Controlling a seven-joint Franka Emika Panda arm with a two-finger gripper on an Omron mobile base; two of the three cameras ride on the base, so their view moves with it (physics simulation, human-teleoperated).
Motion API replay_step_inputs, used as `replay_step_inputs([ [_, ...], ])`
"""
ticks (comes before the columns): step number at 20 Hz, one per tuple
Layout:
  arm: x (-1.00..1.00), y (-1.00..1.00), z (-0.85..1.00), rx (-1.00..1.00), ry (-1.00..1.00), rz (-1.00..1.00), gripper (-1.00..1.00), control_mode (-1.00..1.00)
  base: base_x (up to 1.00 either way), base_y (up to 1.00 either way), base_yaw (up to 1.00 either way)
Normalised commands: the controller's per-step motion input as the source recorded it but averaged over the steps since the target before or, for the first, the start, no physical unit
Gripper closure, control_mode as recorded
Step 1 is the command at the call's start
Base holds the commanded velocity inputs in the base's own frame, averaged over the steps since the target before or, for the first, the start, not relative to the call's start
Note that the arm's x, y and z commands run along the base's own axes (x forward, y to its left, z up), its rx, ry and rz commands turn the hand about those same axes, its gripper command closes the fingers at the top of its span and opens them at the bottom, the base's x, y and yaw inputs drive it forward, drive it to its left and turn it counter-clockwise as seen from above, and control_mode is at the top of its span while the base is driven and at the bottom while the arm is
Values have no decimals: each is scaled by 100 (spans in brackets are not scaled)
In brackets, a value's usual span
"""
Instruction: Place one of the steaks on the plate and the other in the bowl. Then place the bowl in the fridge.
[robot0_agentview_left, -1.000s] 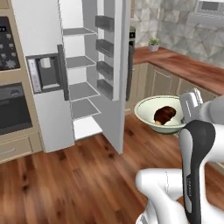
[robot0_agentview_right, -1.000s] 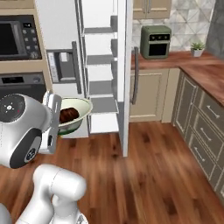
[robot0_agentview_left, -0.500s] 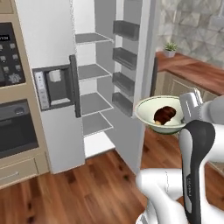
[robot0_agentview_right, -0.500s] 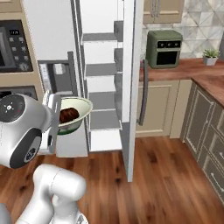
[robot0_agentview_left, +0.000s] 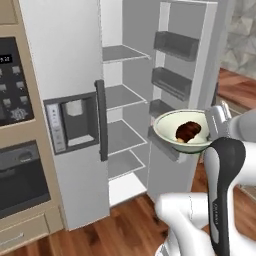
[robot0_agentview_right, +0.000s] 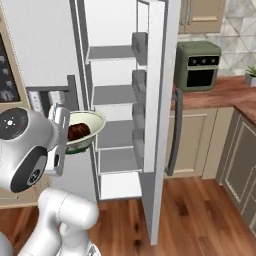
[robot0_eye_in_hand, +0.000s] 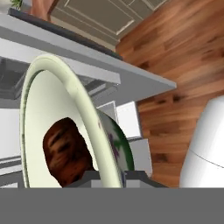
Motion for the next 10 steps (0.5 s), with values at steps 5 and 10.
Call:
replay_step_inputs([
  [5,0,0,0,0,0,0,100,100,100,1,-9],
  [10,0,0,0,0,0,0,100,100,100,20,-13],
])
